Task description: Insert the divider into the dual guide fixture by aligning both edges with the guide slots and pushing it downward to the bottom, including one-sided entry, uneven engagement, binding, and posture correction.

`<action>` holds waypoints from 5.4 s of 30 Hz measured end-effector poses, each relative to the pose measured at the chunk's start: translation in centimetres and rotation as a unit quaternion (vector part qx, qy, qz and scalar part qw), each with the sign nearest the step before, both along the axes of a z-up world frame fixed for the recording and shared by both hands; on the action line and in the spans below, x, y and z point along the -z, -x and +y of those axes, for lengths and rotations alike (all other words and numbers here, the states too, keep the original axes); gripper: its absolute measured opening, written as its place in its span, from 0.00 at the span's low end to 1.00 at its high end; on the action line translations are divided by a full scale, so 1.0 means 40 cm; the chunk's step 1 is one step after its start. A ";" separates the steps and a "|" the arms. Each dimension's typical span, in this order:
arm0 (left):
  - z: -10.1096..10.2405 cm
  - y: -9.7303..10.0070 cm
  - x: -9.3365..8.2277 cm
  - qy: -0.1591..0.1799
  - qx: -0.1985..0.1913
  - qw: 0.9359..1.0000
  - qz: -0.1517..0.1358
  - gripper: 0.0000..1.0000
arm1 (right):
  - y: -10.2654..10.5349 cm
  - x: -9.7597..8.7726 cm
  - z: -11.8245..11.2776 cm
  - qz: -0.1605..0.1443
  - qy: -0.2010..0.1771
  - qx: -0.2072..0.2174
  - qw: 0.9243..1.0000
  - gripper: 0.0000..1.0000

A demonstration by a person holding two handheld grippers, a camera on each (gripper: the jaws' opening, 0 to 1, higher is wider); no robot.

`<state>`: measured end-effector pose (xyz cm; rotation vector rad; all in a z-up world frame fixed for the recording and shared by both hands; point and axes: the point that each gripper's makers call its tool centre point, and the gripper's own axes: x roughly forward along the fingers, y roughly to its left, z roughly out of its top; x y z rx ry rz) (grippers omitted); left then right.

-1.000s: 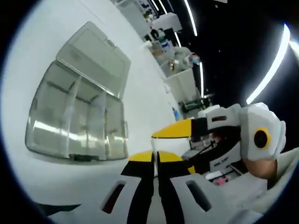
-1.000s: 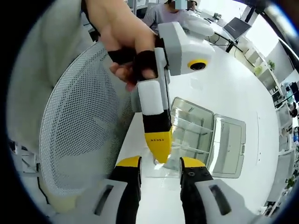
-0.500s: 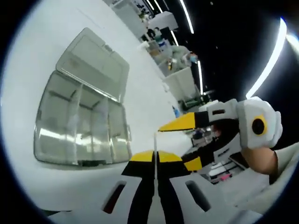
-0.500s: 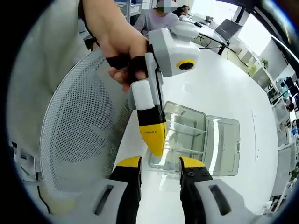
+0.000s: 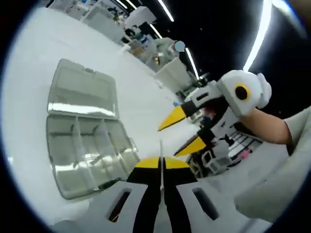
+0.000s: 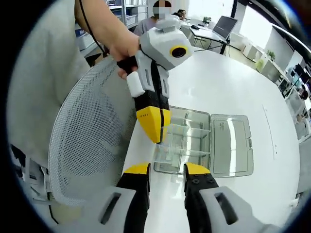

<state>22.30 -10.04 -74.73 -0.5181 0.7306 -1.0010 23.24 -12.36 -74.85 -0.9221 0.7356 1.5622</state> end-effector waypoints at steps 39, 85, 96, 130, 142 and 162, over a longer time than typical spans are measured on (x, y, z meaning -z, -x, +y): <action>-0.016 0.030 -0.020 -0.086 0.129 0.964 -0.215 0.00 | 0.080 -0.002 0.057 0.101 0.018 -0.074 0.992 0.00; 0.037 -0.002 0.029 -0.128 0.076 0.971 -0.186 0.14 | 0.041 0.000 0.050 0.168 0.038 0.077 0.982 0.00; 0.056 -0.007 0.014 -0.168 0.061 0.958 -0.225 0.27 | -0.018 0.028 0.011 0.129 0.092 0.120 0.980 0.00; 0.113 0.000 0.015 -0.188 -0.013 0.961 -0.203 0.63 | -0.090 0.090 0.023 0.040 0.160 0.074 0.984 0.00; 0.115 -0.003 0.017 -0.192 -0.019 0.961 -0.199 0.67 | -0.093 0.102 0.034 0.035 0.165 0.062 0.984 0.00; 0.121 -0.002 0.025 -0.193 -0.023 0.962 -0.192 0.66 | -0.091 0.120 0.039 0.026 0.180 0.051 0.982 0.00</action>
